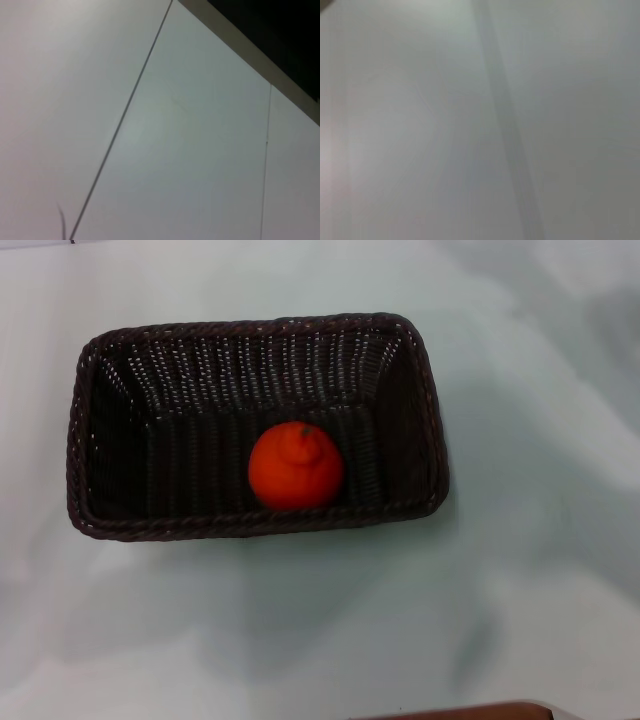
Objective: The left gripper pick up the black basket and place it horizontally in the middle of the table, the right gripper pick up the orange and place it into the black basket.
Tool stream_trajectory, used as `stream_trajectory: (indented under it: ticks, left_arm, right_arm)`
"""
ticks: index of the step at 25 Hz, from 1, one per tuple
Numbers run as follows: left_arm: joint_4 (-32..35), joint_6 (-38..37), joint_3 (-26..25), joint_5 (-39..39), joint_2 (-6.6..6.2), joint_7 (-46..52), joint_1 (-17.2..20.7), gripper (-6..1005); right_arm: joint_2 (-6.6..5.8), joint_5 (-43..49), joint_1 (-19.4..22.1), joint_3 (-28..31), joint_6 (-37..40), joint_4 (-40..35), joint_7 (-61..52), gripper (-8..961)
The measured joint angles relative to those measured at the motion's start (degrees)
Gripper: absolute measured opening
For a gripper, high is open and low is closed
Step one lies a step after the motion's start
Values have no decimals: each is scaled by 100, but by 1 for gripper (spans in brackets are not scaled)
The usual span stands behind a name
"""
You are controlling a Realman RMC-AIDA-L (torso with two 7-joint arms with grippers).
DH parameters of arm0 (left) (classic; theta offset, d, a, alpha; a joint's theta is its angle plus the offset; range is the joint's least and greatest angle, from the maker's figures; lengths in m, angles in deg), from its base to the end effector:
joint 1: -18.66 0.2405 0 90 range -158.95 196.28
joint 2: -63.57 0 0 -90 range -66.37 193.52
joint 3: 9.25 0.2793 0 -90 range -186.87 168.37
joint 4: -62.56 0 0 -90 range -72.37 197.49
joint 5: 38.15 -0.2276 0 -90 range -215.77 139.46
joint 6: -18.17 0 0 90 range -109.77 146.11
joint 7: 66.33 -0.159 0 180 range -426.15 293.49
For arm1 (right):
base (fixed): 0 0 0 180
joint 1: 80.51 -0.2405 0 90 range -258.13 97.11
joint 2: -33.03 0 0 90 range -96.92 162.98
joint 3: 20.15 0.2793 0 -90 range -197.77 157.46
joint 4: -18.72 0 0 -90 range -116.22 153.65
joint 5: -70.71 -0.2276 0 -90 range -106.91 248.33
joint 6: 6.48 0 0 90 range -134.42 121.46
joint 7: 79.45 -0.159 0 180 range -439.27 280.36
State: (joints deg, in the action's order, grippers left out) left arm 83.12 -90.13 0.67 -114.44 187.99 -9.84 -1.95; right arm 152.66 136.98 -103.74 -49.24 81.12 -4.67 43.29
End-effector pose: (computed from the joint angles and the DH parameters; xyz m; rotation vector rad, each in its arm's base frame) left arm -0.3143 0.2902 0.0528 -1.5613 -0.3825 -1.5425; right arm 0.3234 0.3574 0.0624 -0.4968 -1.6460 -1.0873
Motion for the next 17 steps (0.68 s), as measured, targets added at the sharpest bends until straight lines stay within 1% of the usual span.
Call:
stream_trajectory:
  ticks: [5, 12, 17]
  left_arm:
    - [0, -8, -202, 0, 4, -25, 54, 662]
    - [-32, -8, -413, 0, 19, -265, 188, 662]
    - [-137, -16, -718, 0, 24, -331, 261, 662]
  right_arm:
    - [17, -1194, 62, 538, 132, 1093, 1273, 940]
    - [18, -1415, 78, 697, 163, 1355, 1607, 940]
    - [26, -1423, 89, 832, 164, 1409, 1621, 940]
